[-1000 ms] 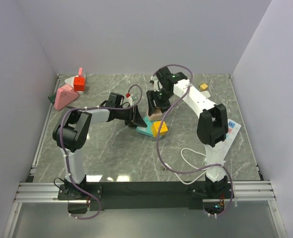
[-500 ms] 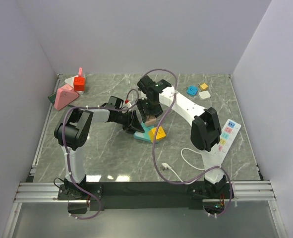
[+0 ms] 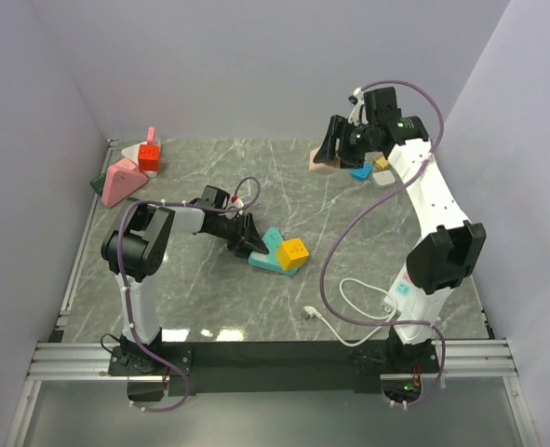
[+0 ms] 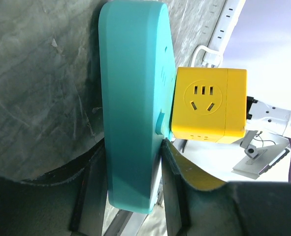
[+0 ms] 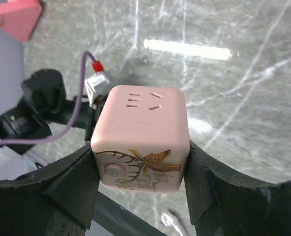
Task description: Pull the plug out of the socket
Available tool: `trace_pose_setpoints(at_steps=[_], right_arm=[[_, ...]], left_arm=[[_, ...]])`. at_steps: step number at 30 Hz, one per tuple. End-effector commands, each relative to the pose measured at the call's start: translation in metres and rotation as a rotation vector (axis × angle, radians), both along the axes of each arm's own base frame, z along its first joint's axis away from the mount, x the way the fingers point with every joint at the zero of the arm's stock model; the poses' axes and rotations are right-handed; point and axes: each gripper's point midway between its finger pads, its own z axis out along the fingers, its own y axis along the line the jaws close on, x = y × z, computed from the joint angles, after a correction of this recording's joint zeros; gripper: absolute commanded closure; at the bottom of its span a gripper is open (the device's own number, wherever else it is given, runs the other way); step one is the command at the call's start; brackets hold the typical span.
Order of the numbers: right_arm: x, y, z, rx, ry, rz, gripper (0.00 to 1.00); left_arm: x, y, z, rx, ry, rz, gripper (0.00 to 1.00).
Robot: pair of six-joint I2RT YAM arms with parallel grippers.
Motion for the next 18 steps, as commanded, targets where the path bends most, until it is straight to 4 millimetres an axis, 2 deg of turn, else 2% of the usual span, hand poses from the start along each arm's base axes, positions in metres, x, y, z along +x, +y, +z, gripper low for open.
trace_pose_setpoints(at_steps=[1,2,3,5,7,8,10,12,13,15,16,17,18], right_arm=[[0.034,-0.012,-0.018,0.006,0.032,-0.151,1.0],[0.047,-0.021,-0.022,0.011,0.021,-0.201,1.0],[0.061,-0.041,-0.038,0.019,0.059,-0.291,1.0],[0.083,-0.056,-0.046,0.051,0.044,-0.361,1.0],[0.098,-0.074,-0.065,0.096,0.082,-0.437,1.0],[0.11,-0.069,-0.061,0.161,0.048,-0.405,1.0],[0.12,-0.071,-0.081,0.214,0.079,-0.41,1.0],[0.132,-0.065,-0.079,0.256,0.057,-0.371,1.0],[0.137,-0.064,-0.093,0.26,0.081,-0.368,1.0],[0.149,-0.066,-0.097,0.28,0.069,-0.385,1.0],[0.153,-0.066,-0.108,0.286,0.088,-0.396,1.0],[0.159,-0.065,-0.109,0.307,0.086,-0.412,1.0],[0.164,-0.079,-0.114,0.318,0.089,-0.452,1.0]], left_arm=[[0.009,0.021,-0.035,0.189,-0.047,0.042,0.99],[0.011,0.021,-0.032,0.184,-0.046,0.045,0.99],[0.013,0.021,-0.027,0.176,-0.055,0.047,1.0],[0.017,0.02,-0.02,0.165,-0.066,0.053,0.99],[0.019,0.019,-0.01,0.157,-0.084,0.059,0.99],[0.021,0.02,-0.005,0.151,-0.088,0.069,0.99],[0.025,0.02,0.005,0.135,-0.107,0.08,0.99],[0.028,0.021,0.012,0.132,-0.116,0.089,0.99],[0.03,0.021,0.014,0.131,-0.122,0.091,0.99],[0.033,0.021,0.018,0.13,-0.129,0.096,1.0],[0.034,0.022,0.019,0.129,-0.128,0.099,0.99],[0.035,0.021,0.02,0.128,-0.134,0.1,0.99],[0.035,0.021,0.021,0.126,-0.132,0.1,0.99]])
